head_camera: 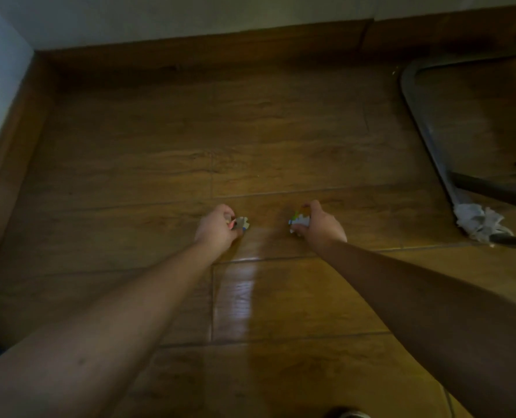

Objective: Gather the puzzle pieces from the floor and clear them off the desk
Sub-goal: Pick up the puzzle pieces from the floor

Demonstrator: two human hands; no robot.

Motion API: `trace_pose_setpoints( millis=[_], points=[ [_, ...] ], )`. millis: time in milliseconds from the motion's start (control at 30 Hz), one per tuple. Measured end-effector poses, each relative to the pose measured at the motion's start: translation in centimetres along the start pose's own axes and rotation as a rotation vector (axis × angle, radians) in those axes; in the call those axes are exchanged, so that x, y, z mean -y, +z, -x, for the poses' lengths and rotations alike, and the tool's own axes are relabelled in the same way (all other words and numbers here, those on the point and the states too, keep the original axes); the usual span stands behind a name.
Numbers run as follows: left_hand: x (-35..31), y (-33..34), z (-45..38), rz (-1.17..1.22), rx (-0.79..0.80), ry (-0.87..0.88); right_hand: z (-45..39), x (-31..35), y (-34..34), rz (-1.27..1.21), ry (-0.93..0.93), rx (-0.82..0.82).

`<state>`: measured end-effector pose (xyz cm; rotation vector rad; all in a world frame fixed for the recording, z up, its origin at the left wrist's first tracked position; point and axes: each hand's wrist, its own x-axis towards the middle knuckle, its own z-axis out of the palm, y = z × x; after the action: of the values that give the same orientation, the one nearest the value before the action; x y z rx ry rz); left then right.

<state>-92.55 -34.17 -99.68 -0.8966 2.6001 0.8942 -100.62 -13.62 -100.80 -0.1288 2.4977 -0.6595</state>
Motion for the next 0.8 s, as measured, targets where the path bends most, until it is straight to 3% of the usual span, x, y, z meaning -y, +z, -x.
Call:
trace_pose_setpoints(
  millis=[167, 333, 600, 800],
  points=[
    [1.6, -0.4, 1.9, -0.017, 0.052, 0.012, -1.2, 1.2, 0.7, 0.069, 0.105, 0.051],
    [2.7, -1.7, 2.8, 0.046, 0.072, 0.053, -0.9, 1.2, 0.6, 0.105, 0.068, 0.031],
    [4.9, -3.7, 4.6, 0.002, 0.133, 0.064, 0.6, -1.0, 0.1, -0.095, 0.025, 0.001],
    [3.4, -8.9, 10.4, 0.108, 0.157, 0.011, 6.4, 3.2, -1.4, -0.287, -0.009, 0.042]
  ],
)
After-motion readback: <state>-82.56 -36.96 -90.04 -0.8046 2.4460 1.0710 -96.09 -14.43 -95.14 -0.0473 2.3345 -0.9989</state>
